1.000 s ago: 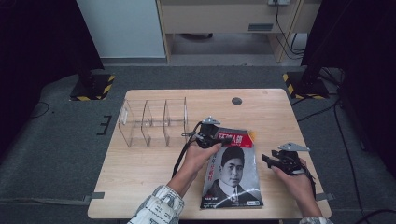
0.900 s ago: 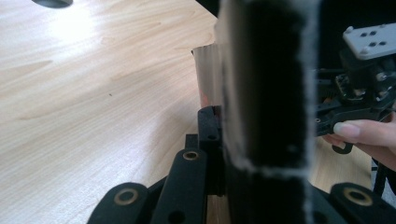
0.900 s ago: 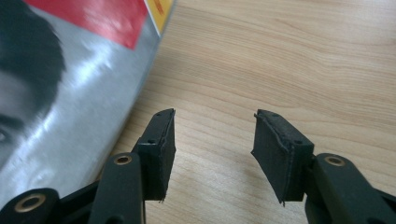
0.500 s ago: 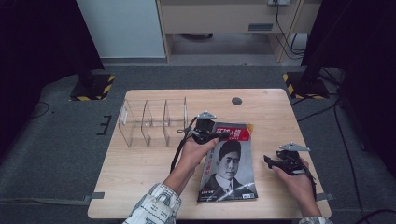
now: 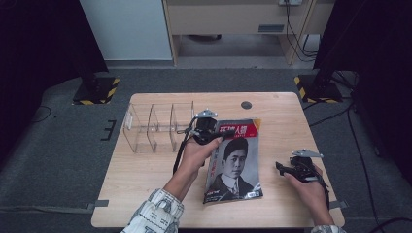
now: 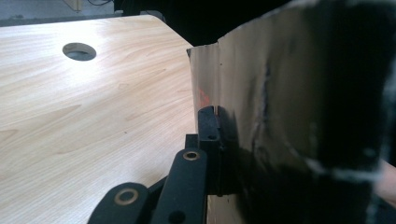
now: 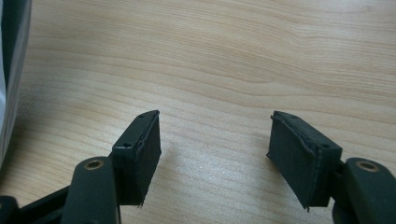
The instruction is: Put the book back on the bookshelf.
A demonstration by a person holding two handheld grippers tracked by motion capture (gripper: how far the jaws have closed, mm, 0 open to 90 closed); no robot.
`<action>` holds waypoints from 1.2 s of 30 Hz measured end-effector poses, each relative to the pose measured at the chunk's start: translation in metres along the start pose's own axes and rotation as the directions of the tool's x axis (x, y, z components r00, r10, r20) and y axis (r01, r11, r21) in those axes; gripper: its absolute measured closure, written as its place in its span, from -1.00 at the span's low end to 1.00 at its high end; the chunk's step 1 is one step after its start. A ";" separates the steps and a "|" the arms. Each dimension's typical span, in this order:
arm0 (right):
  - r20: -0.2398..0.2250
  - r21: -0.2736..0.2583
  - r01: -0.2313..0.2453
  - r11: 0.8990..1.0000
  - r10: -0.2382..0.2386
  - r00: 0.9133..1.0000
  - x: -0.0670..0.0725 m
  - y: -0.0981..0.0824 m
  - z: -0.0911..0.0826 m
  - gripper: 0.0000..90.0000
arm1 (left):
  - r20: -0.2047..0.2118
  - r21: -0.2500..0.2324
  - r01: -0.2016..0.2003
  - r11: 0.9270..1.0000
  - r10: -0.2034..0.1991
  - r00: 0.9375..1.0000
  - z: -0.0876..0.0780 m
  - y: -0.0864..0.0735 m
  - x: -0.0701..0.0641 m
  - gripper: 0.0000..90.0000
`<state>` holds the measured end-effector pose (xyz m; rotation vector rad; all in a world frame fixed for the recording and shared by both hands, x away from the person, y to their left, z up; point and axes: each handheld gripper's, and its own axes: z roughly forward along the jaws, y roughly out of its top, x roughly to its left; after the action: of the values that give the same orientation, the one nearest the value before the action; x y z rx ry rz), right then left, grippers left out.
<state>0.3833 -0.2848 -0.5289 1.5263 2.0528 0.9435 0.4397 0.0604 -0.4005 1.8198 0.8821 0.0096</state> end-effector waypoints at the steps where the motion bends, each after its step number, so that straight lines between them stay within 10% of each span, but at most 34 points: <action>1: 0.002 0.000 -0.003 1.000 0.003 1.000 0.000 0.000 0.000 -0.23 | -0.002 -0.002 -0.002 1.000 0.002 1.000 -0.001 0.001 0.000 0.92; 36: 0.012 0.005 0.003 1.000 -0.003 1.000 0.000 -0.002 0.001 -0.29 | -0.001 -0.112 -0.031 0.993 0.031 1.000 -0.042 0.037 -0.008 0.92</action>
<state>0.3827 -0.2849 -0.5307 1.5281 2.0497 0.9263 0.4379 0.0833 -0.3492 1.7282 0.8368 0.0770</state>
